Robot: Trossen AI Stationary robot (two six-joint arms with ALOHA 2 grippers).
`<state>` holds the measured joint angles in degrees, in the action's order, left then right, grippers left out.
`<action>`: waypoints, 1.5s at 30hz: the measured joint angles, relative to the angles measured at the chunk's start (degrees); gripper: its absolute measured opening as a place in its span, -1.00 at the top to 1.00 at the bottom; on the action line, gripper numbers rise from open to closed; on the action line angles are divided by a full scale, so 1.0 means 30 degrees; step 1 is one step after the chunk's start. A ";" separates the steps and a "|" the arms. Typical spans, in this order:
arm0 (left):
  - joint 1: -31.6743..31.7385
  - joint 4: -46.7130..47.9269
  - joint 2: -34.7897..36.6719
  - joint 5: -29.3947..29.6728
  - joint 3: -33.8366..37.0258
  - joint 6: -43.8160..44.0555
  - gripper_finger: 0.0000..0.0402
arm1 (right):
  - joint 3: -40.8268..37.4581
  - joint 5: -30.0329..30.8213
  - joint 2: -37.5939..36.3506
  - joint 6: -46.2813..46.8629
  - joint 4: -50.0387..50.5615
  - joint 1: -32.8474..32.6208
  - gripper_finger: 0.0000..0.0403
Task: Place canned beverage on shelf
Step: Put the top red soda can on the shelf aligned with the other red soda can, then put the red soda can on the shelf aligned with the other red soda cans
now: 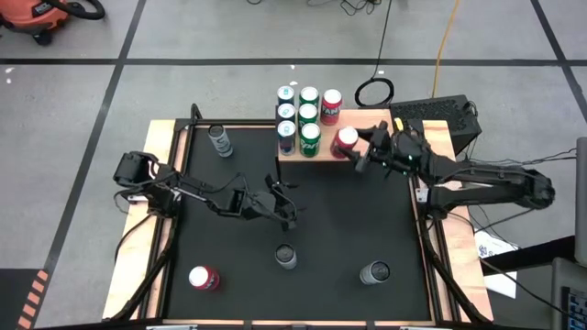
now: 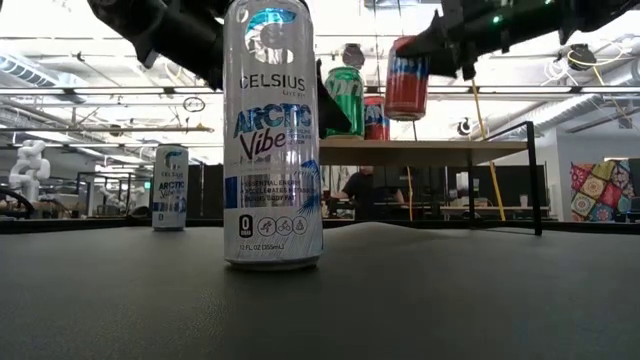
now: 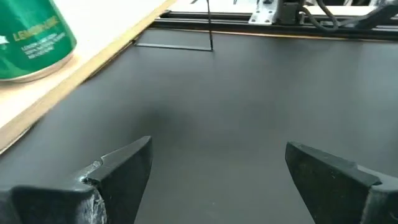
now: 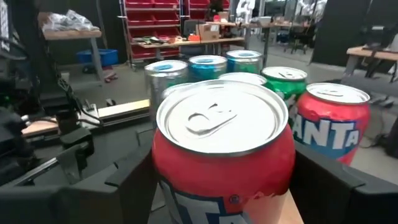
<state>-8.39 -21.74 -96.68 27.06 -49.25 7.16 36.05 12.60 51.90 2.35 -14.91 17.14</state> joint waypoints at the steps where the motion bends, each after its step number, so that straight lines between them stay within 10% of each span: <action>1: 0.0175 -0.0062 0.0000 -0.0141 0.0000 0.0000 -0.82 | 0.0000 -0.0800 0.0205 0.0157 -0.0155 0.0757 -0.41; 13: 0.1107 -0.0136 -0.0001 -0.1024 0.0000 -0.0015 -0.82 | 0.1517 -0.6258 0.3323 0.0742 0.0110 0.5078 -0.41; 29: 0.1169 0.0652 -0.0035 -0.1155 0.0021 0.0000 -0.82 | 0.3308 -0.8014 0.6850 0.0311 -0.0648 0.6880 -0.42; 45: 0.1056 0.3059 0.0664 0.1786 0.0022 0.1524 -0.82 | 0.3206 -0.8785 0.4542 0.1011 0.0348 0.7095 -0.84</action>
<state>-5.22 -12.57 -94.69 32.42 -49.19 11.73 45.67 -13.76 65.52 5.38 -13.86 38.43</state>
